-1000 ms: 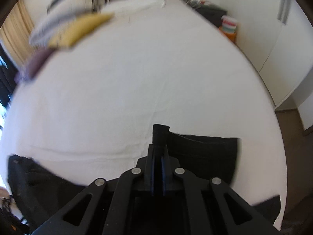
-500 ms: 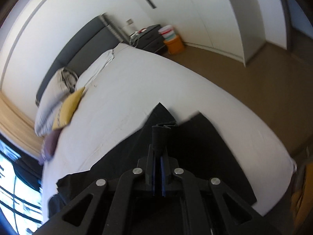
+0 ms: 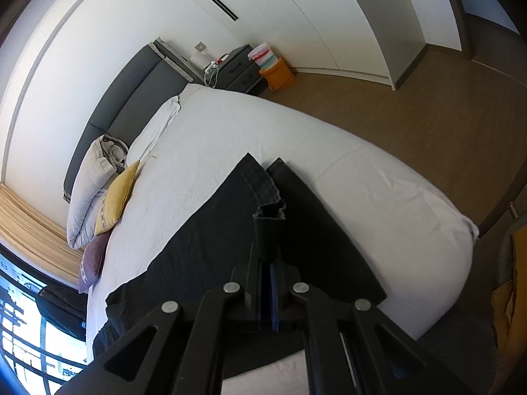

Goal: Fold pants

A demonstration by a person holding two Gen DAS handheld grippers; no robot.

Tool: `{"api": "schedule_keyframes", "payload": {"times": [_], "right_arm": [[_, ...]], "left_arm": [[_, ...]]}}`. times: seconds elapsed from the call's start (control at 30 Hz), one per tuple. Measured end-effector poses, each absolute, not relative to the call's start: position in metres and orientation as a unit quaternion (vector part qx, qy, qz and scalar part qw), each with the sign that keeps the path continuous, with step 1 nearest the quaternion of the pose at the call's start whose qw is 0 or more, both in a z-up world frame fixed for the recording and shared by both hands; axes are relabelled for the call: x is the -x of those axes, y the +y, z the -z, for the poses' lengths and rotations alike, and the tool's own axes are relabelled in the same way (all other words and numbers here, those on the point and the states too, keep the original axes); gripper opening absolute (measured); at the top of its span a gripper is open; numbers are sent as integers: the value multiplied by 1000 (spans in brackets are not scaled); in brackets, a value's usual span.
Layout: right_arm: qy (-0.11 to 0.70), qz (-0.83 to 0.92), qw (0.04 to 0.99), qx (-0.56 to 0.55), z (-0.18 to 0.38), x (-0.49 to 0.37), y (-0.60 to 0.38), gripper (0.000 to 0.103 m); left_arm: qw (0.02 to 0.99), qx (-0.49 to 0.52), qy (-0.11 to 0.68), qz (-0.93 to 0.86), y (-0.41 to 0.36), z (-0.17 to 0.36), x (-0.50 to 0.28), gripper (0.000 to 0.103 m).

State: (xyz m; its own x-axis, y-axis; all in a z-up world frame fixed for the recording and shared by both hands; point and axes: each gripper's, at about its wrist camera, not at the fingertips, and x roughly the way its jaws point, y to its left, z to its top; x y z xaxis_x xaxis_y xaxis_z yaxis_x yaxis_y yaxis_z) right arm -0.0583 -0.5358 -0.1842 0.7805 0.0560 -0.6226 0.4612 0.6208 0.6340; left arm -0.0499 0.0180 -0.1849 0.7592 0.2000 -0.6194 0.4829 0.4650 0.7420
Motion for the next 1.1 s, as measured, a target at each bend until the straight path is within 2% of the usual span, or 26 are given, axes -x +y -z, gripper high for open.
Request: {"api": "schedule_keyframes", "payload": {"times": [0.3,0.7,1.1], "right_arm": [[307,140,846,-412,182,77,-533,4],[336,158,812,-450,219,87,-537,4],[337,162,814,-444,220,87,-537,4]], "left_arm": [[791,-507,330,89,17,184,55,15],[788,-523,313,92,21,192,67,14],[793,-532,281,93,24,194,87,12]]}}
